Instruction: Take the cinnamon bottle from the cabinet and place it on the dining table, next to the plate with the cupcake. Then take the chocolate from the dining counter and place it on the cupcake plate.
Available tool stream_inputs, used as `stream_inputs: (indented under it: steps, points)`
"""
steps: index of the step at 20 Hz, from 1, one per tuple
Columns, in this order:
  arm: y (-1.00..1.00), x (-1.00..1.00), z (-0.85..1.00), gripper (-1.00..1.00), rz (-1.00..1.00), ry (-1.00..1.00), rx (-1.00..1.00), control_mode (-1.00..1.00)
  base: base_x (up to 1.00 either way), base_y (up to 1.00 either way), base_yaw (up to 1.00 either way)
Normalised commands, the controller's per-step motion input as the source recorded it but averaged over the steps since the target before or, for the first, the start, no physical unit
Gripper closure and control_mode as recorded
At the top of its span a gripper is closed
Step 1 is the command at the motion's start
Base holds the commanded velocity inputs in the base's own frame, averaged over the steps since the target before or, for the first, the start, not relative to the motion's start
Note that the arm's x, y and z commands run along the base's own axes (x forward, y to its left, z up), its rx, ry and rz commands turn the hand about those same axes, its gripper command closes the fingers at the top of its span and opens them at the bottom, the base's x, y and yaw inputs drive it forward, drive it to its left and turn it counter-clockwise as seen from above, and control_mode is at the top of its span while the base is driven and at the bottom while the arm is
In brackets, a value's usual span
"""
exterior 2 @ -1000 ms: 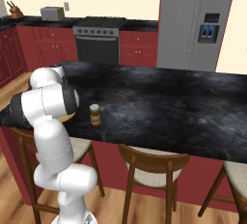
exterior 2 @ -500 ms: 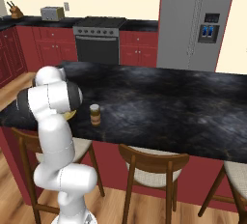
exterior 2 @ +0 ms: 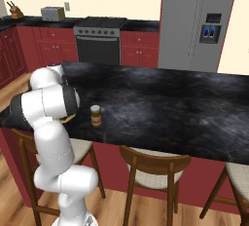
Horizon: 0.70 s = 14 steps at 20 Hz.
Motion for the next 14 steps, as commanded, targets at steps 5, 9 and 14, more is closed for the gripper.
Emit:
stream_inputs:
  steps: [5,9,14]
  points:
    - [-0.66,-0.91,0.35,-1.00,0.00,-0.15,0.02,-1.00,0.00,0.00,0.00]
    - [-0.74,-1.00,0.26,-1.00,0.00,-0.12,0.03,-1.00,0.00,0.00,0.00]
    - [-0.46,-1.00,0.18,-1.00,0.00,-0.07,0.03,-1.00,0.00,0.00,0.00]
